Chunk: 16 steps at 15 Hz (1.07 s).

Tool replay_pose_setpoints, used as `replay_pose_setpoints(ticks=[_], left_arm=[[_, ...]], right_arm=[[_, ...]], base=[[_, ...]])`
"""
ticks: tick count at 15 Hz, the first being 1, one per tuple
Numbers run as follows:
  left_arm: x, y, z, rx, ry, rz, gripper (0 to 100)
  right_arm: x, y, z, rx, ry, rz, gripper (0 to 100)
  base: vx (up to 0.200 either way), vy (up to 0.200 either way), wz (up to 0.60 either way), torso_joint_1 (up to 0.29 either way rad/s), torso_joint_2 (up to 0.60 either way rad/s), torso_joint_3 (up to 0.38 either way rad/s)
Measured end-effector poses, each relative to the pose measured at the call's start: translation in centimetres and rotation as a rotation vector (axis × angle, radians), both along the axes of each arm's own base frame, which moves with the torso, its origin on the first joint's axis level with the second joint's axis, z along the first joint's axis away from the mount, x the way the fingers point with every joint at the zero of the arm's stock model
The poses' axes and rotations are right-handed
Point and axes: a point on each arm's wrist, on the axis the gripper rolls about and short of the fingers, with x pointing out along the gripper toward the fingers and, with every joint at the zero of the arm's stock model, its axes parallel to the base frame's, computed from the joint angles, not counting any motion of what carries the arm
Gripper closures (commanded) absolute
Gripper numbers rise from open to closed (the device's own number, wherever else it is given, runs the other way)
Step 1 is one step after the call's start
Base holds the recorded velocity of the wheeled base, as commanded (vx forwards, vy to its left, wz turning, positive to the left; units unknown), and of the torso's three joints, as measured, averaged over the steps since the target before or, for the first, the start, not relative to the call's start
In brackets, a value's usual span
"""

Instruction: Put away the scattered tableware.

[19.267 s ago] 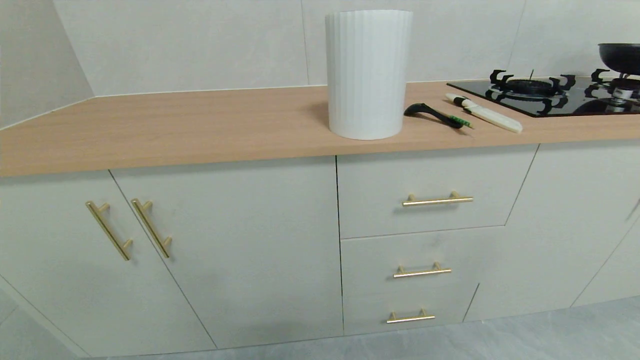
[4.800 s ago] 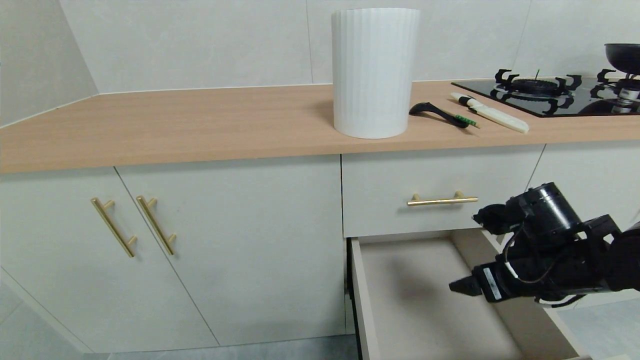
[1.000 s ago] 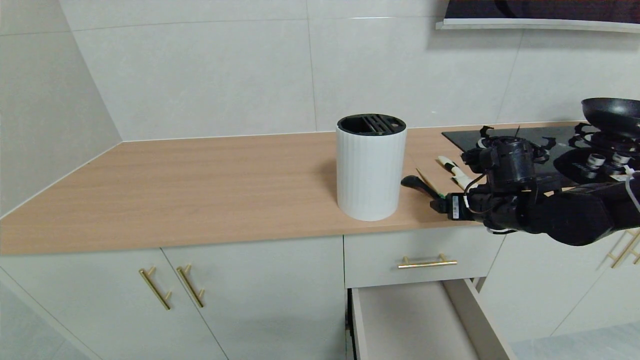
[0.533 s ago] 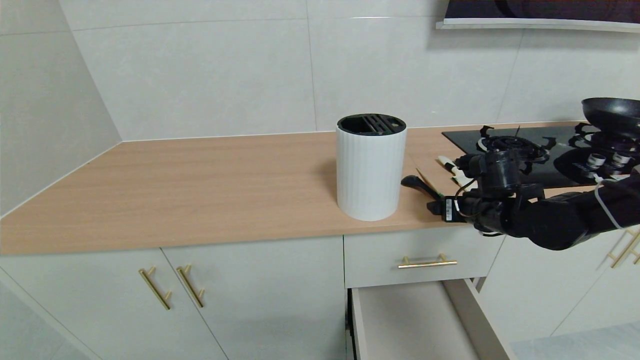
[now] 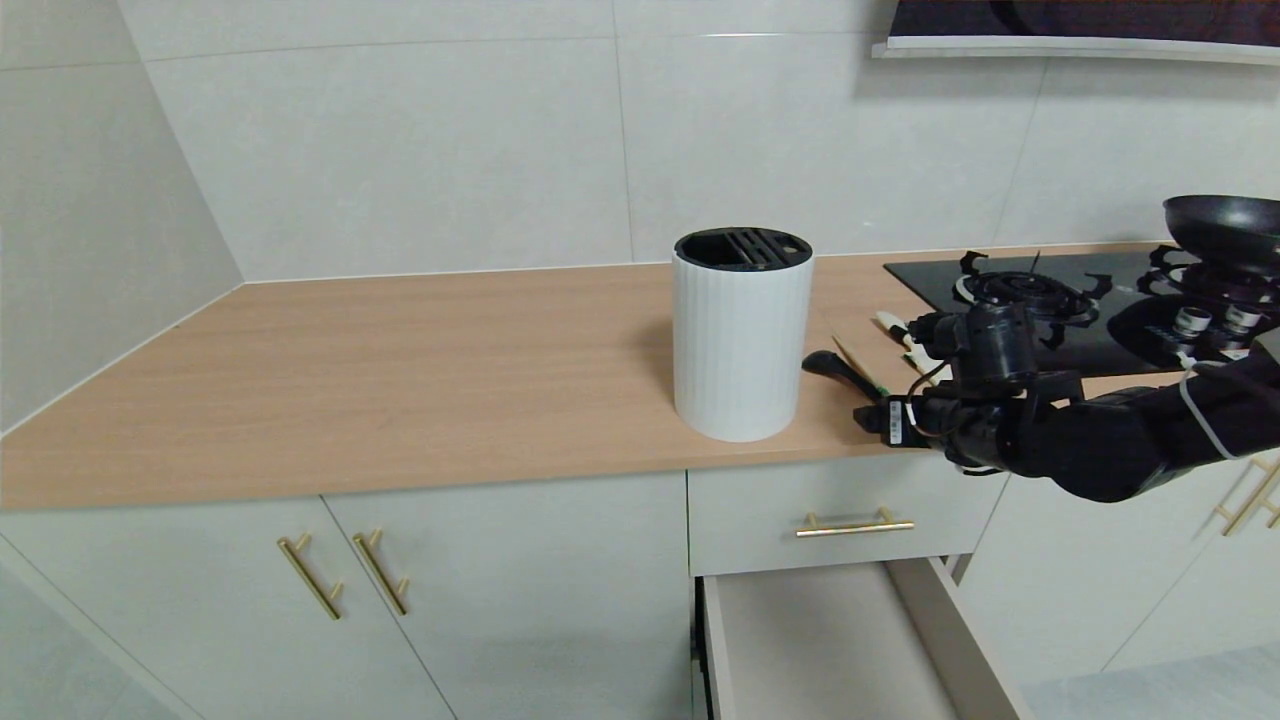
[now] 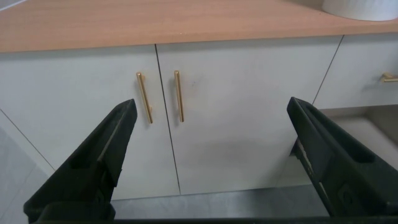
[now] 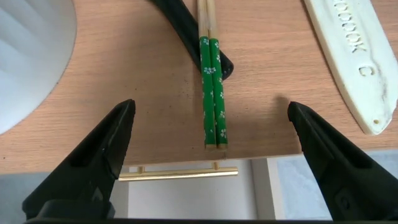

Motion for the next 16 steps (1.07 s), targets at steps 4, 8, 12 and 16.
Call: replay_pose_setpoints(ticks=[4, 8, 12, 16], left_arm=[[0.0, 0.0, 0.0, 0.000, 0.000, 0.000, 0], [0.0, 0.0, 0.0, 0.000, 0.002, 0.000, 0], [0.0, 0.0, 0.0, 0.000, 0.000, 0.000, 0], [0.0, 0.0, 0.0, 0.000, 0.000, 0.000, 0]], right_arm=[[0.0, 0.0, 0.0, 0.010, -0.005, -0.004, 100], [0.0, 0.0, 0.1, 0.010, -0.007, -0.005, 100], [-0.5, -0.1, 0.9, 0.013, -0.016, -0.004, 100], [-3.0, -0.8, 3.6, 0.013, -0.002, 0.007, 100]], base=[[0.000, 0.000, 0.00, 0.000, 0.00, 0.000], [0.000, 0.000, 0.00, 0.000, 0.00, 0.000], [0.000, 0.000, 0.00, 0.000, 0.00, 0.000], [0.000, 0.000, 0.00, 0.000, 0.00, 0.000]])
